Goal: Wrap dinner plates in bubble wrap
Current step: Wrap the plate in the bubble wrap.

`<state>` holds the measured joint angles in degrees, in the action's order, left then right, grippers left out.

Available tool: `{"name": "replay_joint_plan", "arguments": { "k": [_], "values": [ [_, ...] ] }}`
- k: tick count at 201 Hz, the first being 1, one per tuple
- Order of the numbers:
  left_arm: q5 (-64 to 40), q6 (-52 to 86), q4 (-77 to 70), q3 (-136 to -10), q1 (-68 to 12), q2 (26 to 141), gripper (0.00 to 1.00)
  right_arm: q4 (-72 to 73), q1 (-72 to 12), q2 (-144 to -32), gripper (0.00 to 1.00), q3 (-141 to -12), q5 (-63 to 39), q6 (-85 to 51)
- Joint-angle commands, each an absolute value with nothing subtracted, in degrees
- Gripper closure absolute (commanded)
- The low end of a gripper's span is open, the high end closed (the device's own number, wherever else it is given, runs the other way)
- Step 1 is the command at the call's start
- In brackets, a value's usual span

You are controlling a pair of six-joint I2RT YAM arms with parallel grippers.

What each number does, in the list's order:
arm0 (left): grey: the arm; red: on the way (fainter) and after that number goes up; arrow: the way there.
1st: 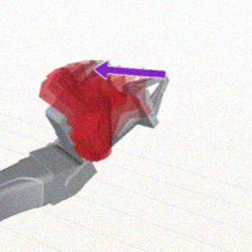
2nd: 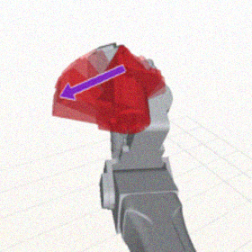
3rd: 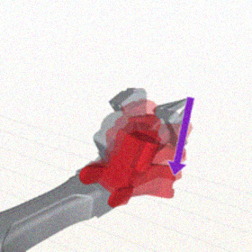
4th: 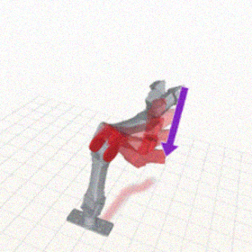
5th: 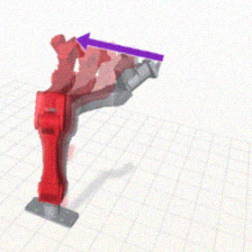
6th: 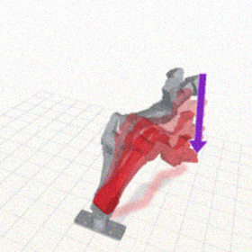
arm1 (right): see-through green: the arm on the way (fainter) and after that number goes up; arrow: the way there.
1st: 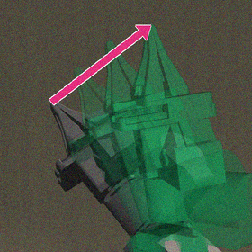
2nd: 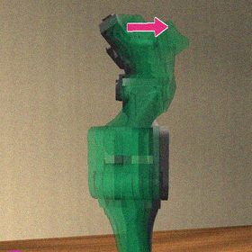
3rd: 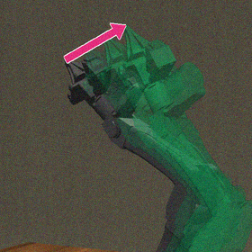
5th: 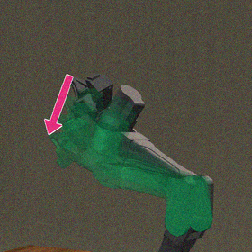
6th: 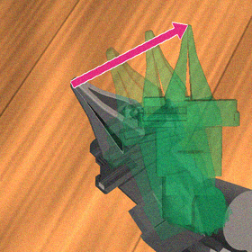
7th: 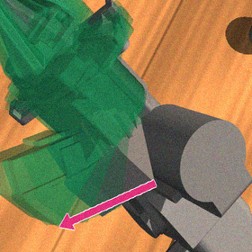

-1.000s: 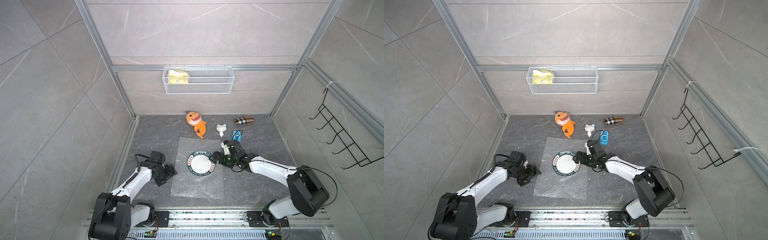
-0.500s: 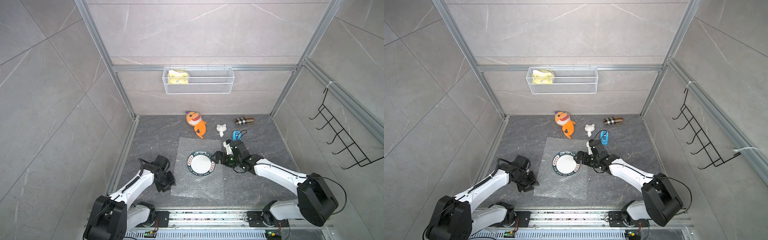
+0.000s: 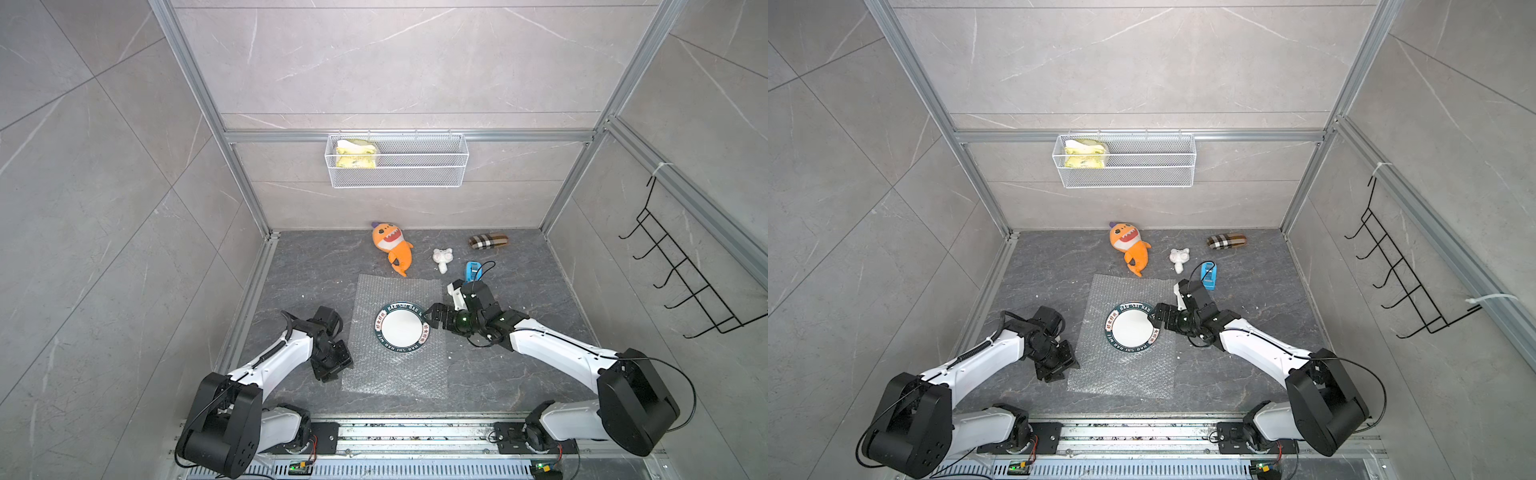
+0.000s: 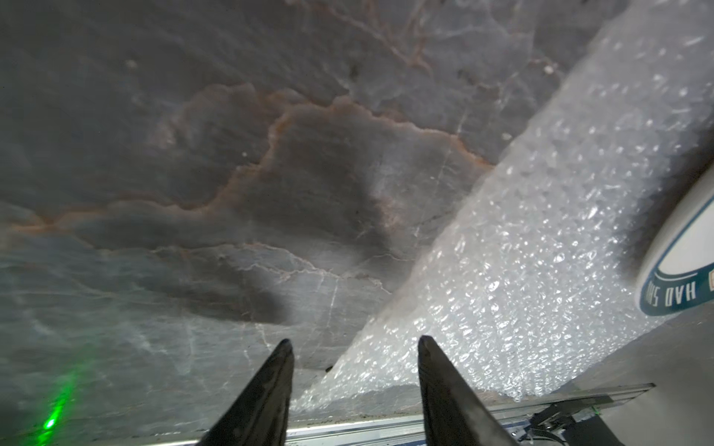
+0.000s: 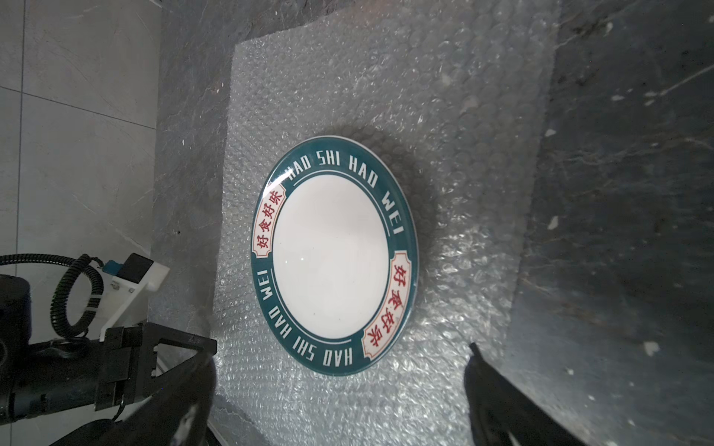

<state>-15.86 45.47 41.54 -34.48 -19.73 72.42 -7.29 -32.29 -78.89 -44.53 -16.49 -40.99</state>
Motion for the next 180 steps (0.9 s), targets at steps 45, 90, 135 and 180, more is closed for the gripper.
{"name": "replay_joint_plan", "arguments": {
  "k": [45,90,135,180],
  "values": [
    [-20.1,47.1,37.9,-34.1,-21.0,73.4,0.92,-8.8,-32.7,-78.9,0.0,-45.1,-17.3,-41.3],
    [-25.3,52.1,35.0,-40.8,-21.2,72.4,1.0,-13.0,-34.6,-79.3,0.0,-47.5,-18.0,-36.5],
    [-28.3,57.5,30.4,-53.7,-22.4,82.1,1.0,-16.3,-36.5,-80.5,0.0,-50.2,-18.8,-31.5],
    [-31.7,61.4,27.0,-63.9,-23.1,95.6,1.0,-19.6,-39.3,-80.9,0.0,-51.8,-18.0,-24.6]
  ]
}}
